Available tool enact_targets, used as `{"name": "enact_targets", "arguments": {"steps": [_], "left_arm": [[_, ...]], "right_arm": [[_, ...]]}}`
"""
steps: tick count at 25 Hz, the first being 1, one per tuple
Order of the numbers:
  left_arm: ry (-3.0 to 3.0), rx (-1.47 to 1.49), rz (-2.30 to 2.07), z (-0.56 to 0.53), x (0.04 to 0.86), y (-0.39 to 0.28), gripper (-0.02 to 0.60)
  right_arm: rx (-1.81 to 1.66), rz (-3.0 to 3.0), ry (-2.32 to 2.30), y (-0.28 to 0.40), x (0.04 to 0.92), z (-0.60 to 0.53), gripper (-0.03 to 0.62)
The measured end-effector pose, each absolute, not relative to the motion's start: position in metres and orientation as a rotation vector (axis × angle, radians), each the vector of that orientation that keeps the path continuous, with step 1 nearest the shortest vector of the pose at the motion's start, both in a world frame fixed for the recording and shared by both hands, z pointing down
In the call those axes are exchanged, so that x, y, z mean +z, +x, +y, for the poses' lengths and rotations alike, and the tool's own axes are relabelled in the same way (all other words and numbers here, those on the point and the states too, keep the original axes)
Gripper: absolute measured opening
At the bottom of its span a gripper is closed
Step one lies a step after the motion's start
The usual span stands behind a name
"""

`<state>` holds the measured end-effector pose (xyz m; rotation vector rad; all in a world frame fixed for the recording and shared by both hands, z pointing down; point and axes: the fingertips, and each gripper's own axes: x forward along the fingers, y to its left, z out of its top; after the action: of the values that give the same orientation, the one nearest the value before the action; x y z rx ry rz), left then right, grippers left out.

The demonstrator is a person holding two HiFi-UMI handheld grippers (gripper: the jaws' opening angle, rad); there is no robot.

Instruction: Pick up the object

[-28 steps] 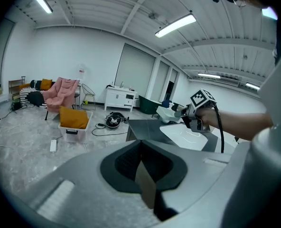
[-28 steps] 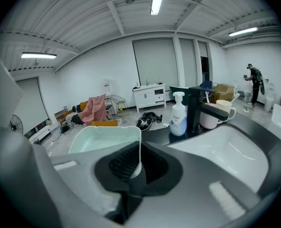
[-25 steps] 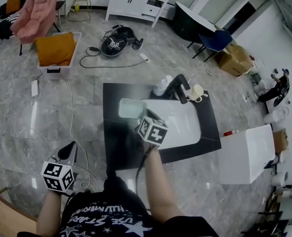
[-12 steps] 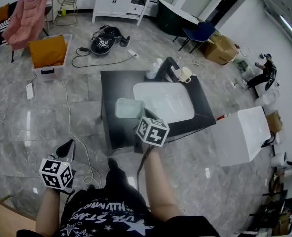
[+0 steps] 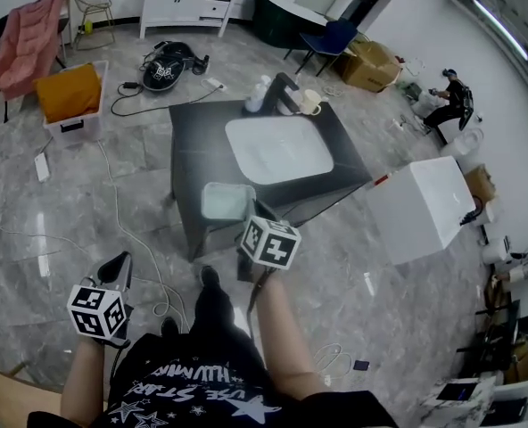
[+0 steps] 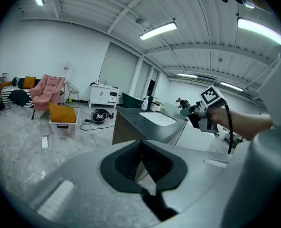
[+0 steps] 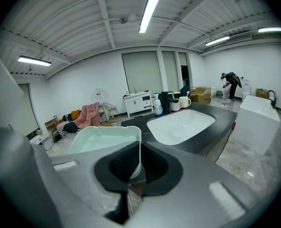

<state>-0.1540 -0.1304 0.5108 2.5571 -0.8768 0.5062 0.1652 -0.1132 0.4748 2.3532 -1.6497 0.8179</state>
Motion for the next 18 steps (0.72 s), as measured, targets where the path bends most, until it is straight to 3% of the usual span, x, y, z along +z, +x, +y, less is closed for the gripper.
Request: {"name": "enact_targets", "arguments": {"steps": [18], "left_arm": [[2.577,0.498,-0.785,-0.046,0.5,-0.121,0.009]], "right_arm": [[0.885,-1.61,2.346,0.161,0.491,0.022,0.011]]}}
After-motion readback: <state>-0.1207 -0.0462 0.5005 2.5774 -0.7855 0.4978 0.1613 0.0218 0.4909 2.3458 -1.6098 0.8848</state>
